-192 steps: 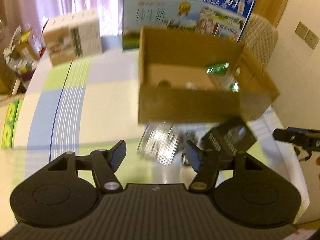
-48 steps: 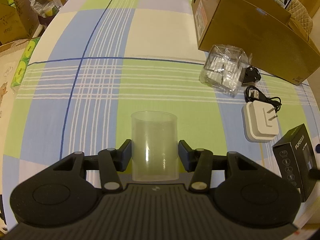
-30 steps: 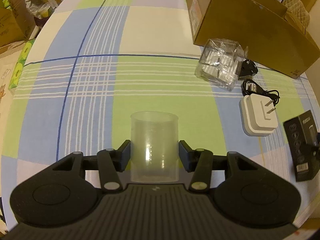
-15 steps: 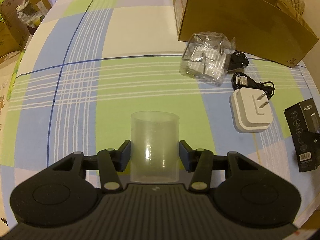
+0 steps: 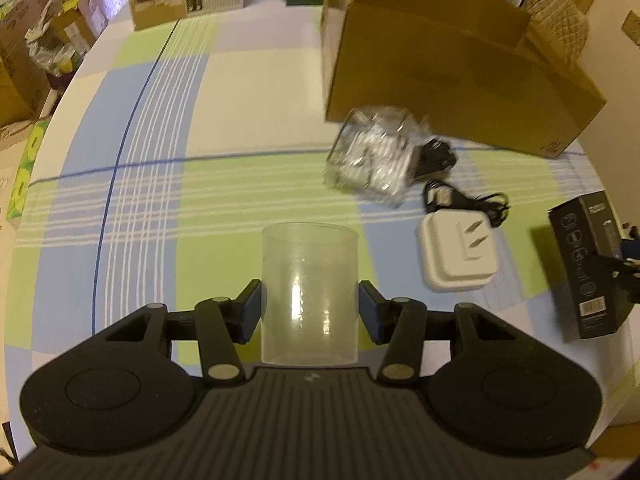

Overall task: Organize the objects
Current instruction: 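Carry the cup and FLYCO box with both grippers over the cardboard box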

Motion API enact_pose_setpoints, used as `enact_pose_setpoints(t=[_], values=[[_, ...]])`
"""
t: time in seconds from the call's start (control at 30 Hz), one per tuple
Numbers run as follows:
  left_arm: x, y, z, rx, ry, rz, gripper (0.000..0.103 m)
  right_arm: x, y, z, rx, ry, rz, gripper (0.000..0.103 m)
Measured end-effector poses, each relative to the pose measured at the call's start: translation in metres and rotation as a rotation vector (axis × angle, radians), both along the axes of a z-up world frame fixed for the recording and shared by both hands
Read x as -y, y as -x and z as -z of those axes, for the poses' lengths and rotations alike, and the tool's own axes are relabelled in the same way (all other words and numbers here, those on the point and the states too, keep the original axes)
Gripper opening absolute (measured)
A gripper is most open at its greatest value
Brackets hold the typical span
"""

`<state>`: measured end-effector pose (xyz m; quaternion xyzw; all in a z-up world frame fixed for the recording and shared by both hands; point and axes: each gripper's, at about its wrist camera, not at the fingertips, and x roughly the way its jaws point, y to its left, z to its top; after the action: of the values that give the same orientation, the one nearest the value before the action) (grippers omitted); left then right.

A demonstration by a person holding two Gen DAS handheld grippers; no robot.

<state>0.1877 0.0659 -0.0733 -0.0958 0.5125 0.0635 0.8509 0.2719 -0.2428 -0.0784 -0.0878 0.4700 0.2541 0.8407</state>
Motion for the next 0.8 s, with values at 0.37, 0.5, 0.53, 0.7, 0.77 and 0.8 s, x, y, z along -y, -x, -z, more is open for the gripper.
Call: enact_pose_setpoints(t=[0.37,0.5,0.53,0.7,0.77,0.8], values=[[0.023,-0.013,-0.034,0.089,0.019,0.041,0.046,0.004,0.001,-0.021,0.000,-0.075,-0.012,0.076],[0.031,-0.021,-0.041,0.111,0.019,0.059,0.046,0.004,-0.001,-0.030,0.006,-0.110,-0.018,0.076],[0.034,-0.024,-0.043,0.117,0.019,0.063,0.046,0.004,-0.002,-0.033,0.007,-0.120,-0.017,0.076],[0.044,-0.036,-0.054,0.146,0.020,0.081,0.046,0.002,-0.011,-0.046,0.024,-0.156,-0.021,0.076],[0.047,-0.043,-0.058,0.160,0.019,0.087,0.046,0.000,-0.016,-0.053,0.035,-0.169,-0.028,0.076],[0.049,-0.046,-0.060,0.167,0.017,0.091,0.046,-0.001,-0.019,-0.056,0.041,-0.179,-0.033,0.076]])
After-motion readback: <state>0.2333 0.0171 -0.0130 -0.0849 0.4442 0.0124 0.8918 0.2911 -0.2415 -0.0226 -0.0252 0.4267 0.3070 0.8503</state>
